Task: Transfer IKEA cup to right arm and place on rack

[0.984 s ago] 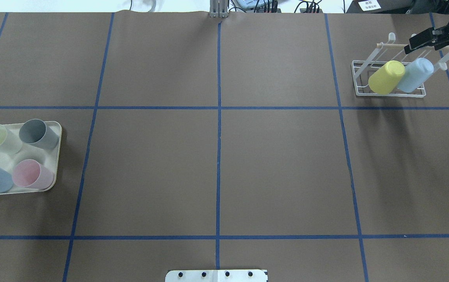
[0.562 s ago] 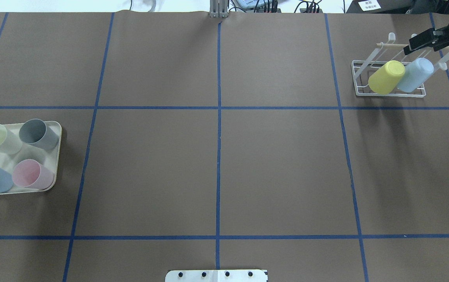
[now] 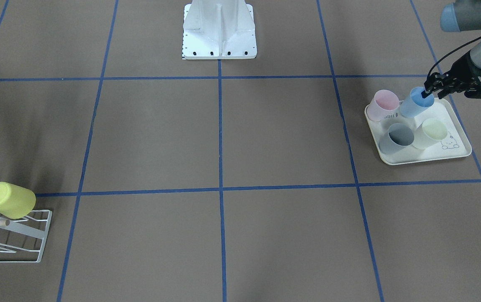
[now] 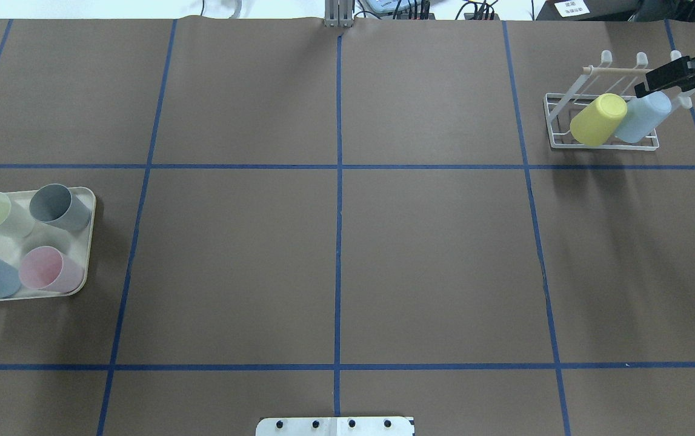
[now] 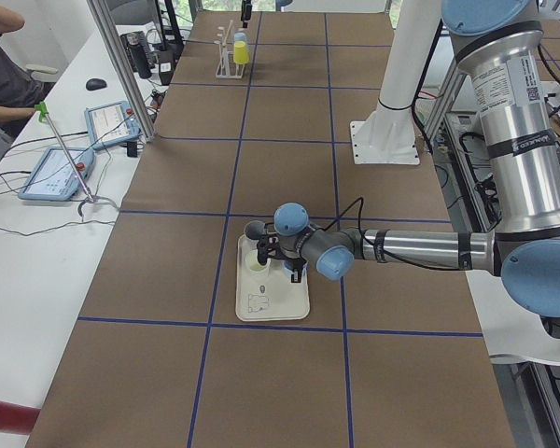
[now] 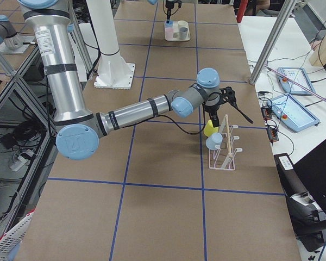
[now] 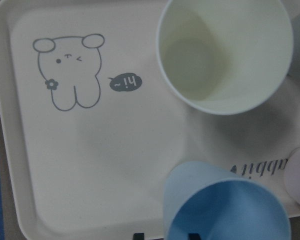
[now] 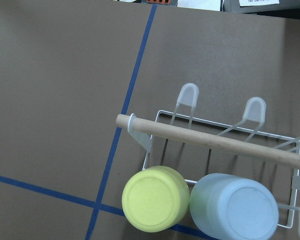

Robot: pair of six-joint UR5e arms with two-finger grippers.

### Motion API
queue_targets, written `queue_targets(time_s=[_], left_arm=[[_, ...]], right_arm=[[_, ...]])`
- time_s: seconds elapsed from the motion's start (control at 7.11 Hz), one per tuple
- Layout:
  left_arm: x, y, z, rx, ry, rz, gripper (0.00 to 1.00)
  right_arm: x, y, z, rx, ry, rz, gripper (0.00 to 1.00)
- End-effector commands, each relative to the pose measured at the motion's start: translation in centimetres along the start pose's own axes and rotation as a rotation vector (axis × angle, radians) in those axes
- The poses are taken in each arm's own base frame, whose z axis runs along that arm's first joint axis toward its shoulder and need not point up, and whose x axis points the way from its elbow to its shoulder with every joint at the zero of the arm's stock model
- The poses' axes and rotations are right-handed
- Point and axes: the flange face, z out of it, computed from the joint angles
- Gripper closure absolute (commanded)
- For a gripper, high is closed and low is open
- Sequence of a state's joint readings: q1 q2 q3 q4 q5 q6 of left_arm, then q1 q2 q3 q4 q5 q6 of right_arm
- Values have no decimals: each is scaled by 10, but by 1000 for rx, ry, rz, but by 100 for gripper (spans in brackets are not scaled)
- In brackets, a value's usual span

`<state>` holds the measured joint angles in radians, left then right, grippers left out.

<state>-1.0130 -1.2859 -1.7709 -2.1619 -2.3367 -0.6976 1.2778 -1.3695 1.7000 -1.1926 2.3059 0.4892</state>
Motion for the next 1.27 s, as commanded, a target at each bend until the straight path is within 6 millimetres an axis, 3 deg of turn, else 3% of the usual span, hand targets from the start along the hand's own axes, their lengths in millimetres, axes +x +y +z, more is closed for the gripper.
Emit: queue_targets(time_s=[0.0, 0.14, 0.28, 0.7, 0.84, 0.98, 1.12], left_arm=[[3, 0, -1, -3, 2, 2, 100], [1, 5, -6, -27, 42, 2, 100], [-14, 12, -28, -3, 71, -32, 100], [-11, 25, -130, 150, 203, -71, 100], [2, 20, -137, 140, 246, -101, 100], [33, -3, -155, 149, 306, -138, 100], [78, -38, -181, 177, 363, -205, 100]], right_arm=[[0, 1, 0, 0, 0, 0, 1], [1, 2, 1, -1, 2, 0, 1], [-2, 1, 2, -1, -1, 11, 1], [-44, 2, 11, -8, -37, 106, 1], [-71, 6, 5, 0, -68, 152, 1], [-98, 12, 4, 18, -123, 190, 1], [-123, 21, 8, 40, -208, 253, 1]])
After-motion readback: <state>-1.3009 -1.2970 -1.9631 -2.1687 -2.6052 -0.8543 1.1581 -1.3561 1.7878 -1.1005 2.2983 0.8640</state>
